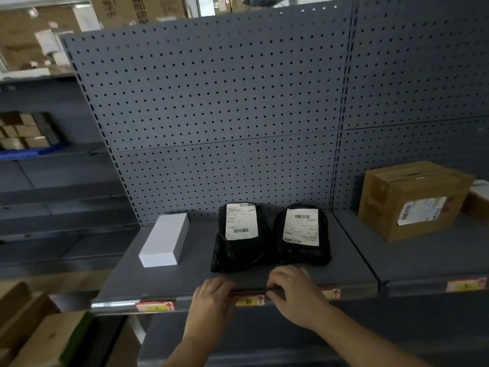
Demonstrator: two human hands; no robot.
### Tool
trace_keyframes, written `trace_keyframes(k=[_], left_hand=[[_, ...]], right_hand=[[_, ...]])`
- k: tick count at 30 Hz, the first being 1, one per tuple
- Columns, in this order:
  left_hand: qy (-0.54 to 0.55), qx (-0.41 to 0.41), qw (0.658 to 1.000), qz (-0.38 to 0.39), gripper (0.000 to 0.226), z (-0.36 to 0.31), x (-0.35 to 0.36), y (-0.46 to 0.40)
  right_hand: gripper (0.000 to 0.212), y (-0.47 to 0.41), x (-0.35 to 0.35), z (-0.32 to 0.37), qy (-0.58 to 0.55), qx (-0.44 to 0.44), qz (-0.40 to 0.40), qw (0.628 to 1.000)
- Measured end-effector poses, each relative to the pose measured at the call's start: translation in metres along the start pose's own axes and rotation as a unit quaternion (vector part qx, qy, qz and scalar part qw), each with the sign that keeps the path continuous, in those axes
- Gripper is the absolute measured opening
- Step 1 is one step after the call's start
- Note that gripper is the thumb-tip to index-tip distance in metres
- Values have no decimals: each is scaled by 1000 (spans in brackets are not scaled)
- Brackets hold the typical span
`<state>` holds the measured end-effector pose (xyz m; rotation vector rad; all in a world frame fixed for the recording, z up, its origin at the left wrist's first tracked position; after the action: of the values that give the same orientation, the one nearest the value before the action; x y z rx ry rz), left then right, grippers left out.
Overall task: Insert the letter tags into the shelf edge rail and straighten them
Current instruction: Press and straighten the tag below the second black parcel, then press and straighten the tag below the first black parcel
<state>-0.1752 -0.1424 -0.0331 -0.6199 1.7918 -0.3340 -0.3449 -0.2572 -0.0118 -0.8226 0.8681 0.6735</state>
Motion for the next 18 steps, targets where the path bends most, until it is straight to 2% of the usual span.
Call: trace_keyframes(k=[7, 11, 18], left_hand=[[-21, 66, 997, 15, 27, 21, -3, -2], [6, 92, 996, 7, 28, 19, -4, -1], [16, 129, 991, -36, 23, 26, 3, 6]], right_hand=[[18, -5, 22, 19, 8, 31, -42, 999], [11, 2, 25, 17, 7, 46, -61, 997], [15, 1, 28, 9, 26, 25, -24, 999]])
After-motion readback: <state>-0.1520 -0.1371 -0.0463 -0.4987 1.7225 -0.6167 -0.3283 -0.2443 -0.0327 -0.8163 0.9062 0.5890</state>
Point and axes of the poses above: each hand's wrist, its own y-axis away from the middle knuckle, its own x-axis out of the palm, z = x × y, the point moved 6 cm from there along -y, towards the middle knuckle, and after that the axes turned 1 degree about -x, right-handed, at the moved point
